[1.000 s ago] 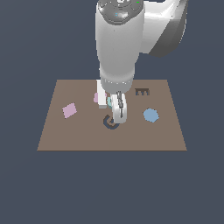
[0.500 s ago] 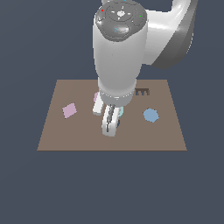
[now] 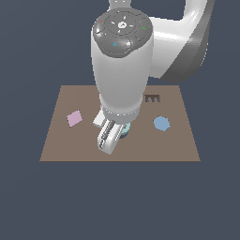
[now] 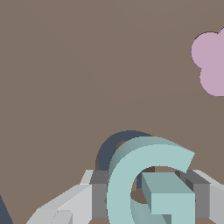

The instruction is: Insert a designated object into the corresponding slot on a board.

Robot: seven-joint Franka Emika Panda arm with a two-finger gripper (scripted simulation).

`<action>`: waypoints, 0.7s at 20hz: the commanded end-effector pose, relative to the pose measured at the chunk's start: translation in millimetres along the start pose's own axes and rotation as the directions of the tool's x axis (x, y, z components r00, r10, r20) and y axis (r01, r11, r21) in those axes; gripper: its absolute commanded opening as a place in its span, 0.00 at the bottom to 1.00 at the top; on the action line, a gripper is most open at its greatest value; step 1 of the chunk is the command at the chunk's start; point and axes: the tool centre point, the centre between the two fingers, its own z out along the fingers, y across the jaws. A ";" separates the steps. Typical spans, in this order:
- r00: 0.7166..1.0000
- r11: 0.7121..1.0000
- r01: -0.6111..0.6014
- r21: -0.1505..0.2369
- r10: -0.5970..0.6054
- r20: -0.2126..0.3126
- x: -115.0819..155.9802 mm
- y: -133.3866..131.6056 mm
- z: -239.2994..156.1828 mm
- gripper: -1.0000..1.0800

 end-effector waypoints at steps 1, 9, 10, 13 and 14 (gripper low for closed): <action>0.999 0.999 -0.036 0.000 0.036 0.000 0.3 -4.4 -0.2 0.00; 0.997 0.997 -0.080 0.000 0.080 0.000 1.5 -9.8 -0.2 0.00; 0.997 0.997 -0.075 0.000 0.075 0.000 1.6 -9.2 0.0 0.00; 0.997 0.997 -0.077 0.000 0.077 0.000 1.6 -9.5 3.6 0.00; 0.997 0.997 -0.078 0.000 0.078 0.000 1.7 -9.6 6.2 0.00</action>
